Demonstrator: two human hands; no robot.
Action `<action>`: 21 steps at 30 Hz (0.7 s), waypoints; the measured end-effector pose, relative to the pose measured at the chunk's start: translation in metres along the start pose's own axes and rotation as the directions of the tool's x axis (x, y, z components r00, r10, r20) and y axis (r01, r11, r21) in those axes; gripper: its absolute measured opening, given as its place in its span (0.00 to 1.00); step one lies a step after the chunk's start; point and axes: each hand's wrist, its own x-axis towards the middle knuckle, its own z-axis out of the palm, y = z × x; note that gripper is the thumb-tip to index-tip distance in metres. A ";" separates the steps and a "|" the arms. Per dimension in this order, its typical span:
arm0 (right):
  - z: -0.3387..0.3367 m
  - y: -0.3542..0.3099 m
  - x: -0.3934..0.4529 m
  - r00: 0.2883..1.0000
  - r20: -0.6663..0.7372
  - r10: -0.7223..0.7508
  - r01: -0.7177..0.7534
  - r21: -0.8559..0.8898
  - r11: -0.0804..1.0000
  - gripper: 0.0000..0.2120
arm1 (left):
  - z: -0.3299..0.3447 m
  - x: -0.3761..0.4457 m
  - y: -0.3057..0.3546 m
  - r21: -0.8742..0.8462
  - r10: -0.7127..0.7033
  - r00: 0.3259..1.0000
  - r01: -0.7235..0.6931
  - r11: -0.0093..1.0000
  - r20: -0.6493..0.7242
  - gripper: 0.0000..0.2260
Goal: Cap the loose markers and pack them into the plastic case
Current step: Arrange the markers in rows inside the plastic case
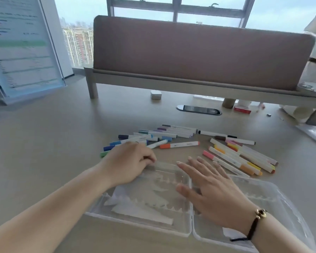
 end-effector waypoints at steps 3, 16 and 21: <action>-0.004 0.002 0.001 0.999 0.042 0.008 -0.008 -0.003 1.000 0.32 | 0.004 -0.002 -0.005 -0.038 -0.001 0.999 0.000 0.999 -0.040 0.06; -0.008 0.003 0.005 0.998 0.060 -0.007 0.003 0.059 0.998 0.31 | 0.005 -0.008 -0.010 0.042 0.073 0.996 -0.071 0.997 -0.044 0.08; -0.005 0.002 0.005 0.998 -0.050 -0.024 0.029 0.091 0.995 0.27 | 0.001 -0.008 -0.011 -0.017 0.070 0.996 -0.071 0.997 -0.046 0.08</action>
